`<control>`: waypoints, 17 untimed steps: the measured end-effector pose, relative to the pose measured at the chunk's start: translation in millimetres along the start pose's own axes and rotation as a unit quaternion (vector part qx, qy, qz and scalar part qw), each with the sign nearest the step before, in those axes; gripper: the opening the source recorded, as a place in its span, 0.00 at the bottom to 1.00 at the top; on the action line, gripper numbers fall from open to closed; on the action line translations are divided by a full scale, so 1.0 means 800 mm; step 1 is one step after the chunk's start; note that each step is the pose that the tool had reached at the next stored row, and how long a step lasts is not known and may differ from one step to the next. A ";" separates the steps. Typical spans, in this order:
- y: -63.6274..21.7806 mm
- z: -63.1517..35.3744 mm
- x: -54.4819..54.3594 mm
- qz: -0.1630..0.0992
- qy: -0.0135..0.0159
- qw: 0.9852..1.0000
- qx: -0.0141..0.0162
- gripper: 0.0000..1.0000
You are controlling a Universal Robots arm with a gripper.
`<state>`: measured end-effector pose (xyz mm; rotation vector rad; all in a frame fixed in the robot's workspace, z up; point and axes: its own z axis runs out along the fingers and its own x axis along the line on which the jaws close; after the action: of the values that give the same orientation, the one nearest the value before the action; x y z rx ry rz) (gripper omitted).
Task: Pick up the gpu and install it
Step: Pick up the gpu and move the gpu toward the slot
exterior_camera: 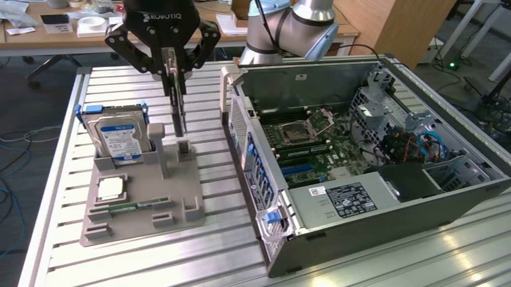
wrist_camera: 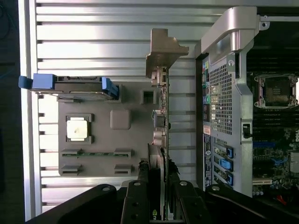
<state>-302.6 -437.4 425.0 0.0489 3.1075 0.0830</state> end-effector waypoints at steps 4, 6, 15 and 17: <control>0.000 0.000 0.000 0.000 0.000 1.000 0.000 0.26; 0.000 0.000 0.000 0.000 0.000 1.000 0.000 0.26; 0.001 0.000 -0.010 0.000 0.000 1.000 0.000 0.26; 0.001 0.000 -0.014 0.000 0.000 1.000 0.000 0.26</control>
<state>-291.6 -436.8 425.2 0.0489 3.1077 0.0828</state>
